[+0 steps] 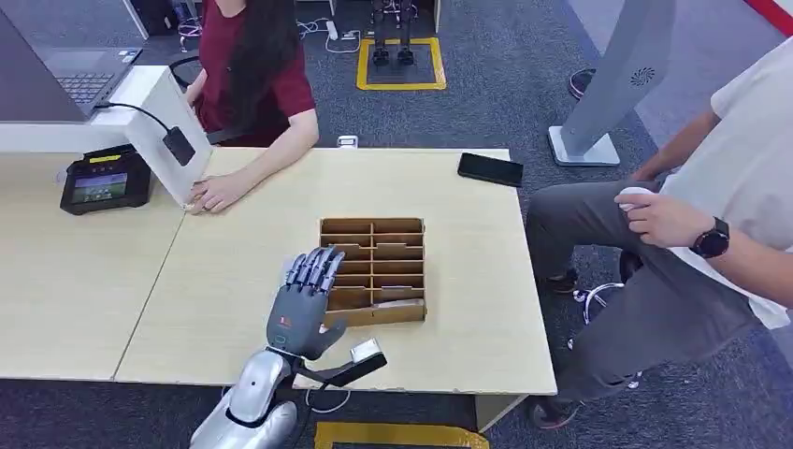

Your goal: Pass the card to the sensor for recognition and then transmit it.

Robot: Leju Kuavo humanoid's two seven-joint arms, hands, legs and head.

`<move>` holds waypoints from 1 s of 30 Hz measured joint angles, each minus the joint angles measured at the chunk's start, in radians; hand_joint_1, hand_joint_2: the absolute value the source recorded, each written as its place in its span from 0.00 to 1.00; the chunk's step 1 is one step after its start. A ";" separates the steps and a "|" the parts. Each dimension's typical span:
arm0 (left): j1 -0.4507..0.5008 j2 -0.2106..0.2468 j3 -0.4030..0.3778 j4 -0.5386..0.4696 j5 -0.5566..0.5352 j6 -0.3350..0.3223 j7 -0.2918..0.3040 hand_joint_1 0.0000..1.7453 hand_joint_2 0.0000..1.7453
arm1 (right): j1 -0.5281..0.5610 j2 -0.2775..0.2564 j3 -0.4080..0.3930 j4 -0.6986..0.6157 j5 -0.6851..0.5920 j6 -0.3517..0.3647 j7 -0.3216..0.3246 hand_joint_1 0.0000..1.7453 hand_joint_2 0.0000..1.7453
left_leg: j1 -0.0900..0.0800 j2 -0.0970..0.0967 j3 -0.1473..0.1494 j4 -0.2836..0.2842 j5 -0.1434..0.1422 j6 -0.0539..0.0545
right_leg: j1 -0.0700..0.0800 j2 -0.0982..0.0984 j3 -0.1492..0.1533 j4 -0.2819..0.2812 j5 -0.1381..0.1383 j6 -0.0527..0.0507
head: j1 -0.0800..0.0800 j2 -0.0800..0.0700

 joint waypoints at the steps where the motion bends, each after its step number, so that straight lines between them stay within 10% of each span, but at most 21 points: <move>1: 0.000 0.000 0.000 0.002 0.000 0.000 0.000 0.00 1.00 | 0.000 0.000 0.000 0.000 0.000 0.000 0.000 0.00 1.00 | 0.000 0.000 0.000 0.000 0.000 0.000 | 0.000 0.000 0.000 0.000 0.000 0.000 | 0.000 0.000; 30: 0.000 0.001 0.000 0.024 0.008 -0.052 0.000 0.00 1.00 | 0.000 -0.002 0.000 0.000 0.000 0.003 -0.003 0.00 1.00 | 0.000 0.000 0.000 0.000 0.000 0.000 | 0.000 0.000 0.000 0.000 0.000 0.000 | 0.000 0.000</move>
